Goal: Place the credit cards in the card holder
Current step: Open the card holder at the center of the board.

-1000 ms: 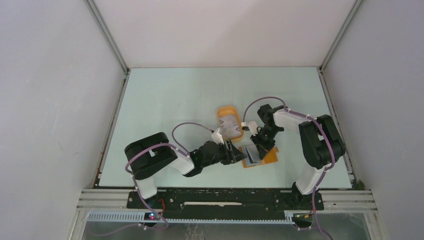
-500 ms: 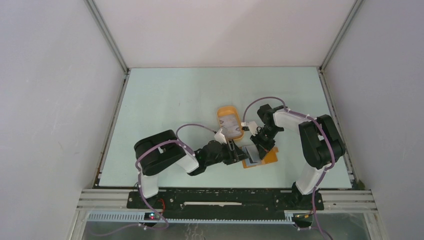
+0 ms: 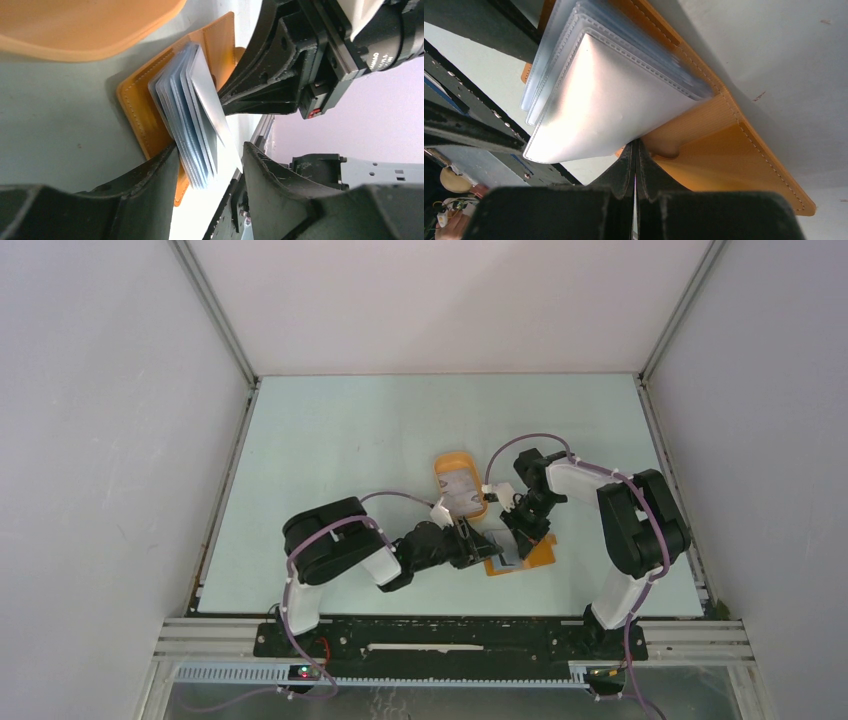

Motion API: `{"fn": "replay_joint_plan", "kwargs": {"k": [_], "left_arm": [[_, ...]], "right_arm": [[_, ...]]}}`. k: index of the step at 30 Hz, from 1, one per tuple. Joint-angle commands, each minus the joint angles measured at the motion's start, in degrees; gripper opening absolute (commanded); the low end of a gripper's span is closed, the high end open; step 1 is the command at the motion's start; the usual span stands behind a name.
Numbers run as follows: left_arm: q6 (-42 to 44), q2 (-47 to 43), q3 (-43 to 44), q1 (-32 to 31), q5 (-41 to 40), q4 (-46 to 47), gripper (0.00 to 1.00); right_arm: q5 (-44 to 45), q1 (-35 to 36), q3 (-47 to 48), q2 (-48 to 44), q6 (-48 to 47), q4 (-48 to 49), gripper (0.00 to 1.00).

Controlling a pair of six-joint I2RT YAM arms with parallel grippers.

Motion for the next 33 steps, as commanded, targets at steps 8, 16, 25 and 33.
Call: {"fn": "replay_joint_plan", "kwargs": {"k": [8,16,25,33], "left_arm": [[0.56,-0.15,3.02,0.29,2.24,3.10,0.49],[3.89,-1.95,6.47,0.32,1.47,-6.18,0.43],[9.07,-2.06,12.54,0.49,-0.37,-20.18,0.17],[12.49,-12.35,7.90,-0.12,-4.30,-29.68,0.03]], "right_arm": [[-7.12,-1.72,1.85,-4.39,-0.66,-0.25,0.03],[-9.08,-5.28,2.11,-7.22,-0.41,-0.59,0.05],[-8.14,-7.17,1.99,-8.35,0.72,-0.05,0.06],[-10.88,-8.03,1.49,-10.89,-0.12,-0.70,0.06]]}}
